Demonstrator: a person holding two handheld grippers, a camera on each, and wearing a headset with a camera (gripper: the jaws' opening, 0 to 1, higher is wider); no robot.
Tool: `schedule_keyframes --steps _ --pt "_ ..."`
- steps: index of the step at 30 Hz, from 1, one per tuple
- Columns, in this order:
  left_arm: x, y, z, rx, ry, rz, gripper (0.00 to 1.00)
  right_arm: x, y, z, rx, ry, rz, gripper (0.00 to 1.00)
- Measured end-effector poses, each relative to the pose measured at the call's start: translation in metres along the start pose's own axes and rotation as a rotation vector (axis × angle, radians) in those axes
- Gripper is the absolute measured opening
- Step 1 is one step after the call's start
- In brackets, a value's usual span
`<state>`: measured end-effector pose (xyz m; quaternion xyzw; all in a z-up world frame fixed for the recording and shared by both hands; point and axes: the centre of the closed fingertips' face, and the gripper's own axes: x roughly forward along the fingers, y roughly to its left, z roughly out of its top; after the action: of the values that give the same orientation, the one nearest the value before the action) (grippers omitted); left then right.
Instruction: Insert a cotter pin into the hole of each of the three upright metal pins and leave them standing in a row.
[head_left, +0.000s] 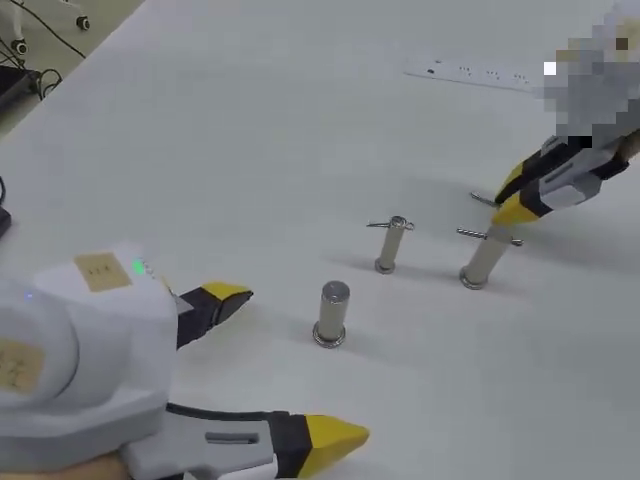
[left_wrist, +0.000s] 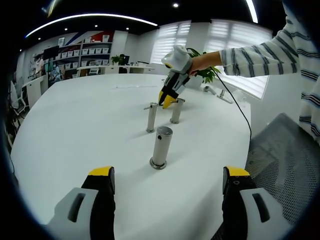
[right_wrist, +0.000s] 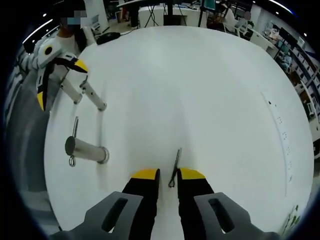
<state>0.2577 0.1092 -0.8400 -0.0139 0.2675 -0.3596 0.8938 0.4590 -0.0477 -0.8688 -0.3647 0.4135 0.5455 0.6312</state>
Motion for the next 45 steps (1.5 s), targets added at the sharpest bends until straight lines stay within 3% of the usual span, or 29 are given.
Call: schedule_keyframes --steps 5,13,21,34,39,45 --pt "-0.001 0.001 0.001 -0.002 -0.008 0.007 0.87 0.001 -0.004 -0.001 0.003 0.027 -0.013 0.06" --pt "-0.004 -0.001 -0.001 -0.005 -0.001 -0.002 0.87 0.004 -0.009 0.0 -0.019 0.055 -0.035 0.03" --pt "-0.008 0.002 0.007 -0.015 -0.022 0.008 0.86 0.002 -0.011 0.0 -0.042 0.056 -0.064 0.02" --pt "-0.011 0.008 0.025 -0.023 -0.056 0.027 0.85 -0.027 0.003 0.004 -0.034 -0.067 -0.136 0.02" --pt "-0.012 0.006 0.032 -0.038 -0.068 0.01 0.77 -0.038 0.01 0.004 -0.022 -0.114 -0.172 0.02" --pt "-0.011 0.005 0.041 -0.057 -0.085 -0.002 0.77 -0.048 0.018 0.009 -0.025 -0.165 -0.197 0.02"
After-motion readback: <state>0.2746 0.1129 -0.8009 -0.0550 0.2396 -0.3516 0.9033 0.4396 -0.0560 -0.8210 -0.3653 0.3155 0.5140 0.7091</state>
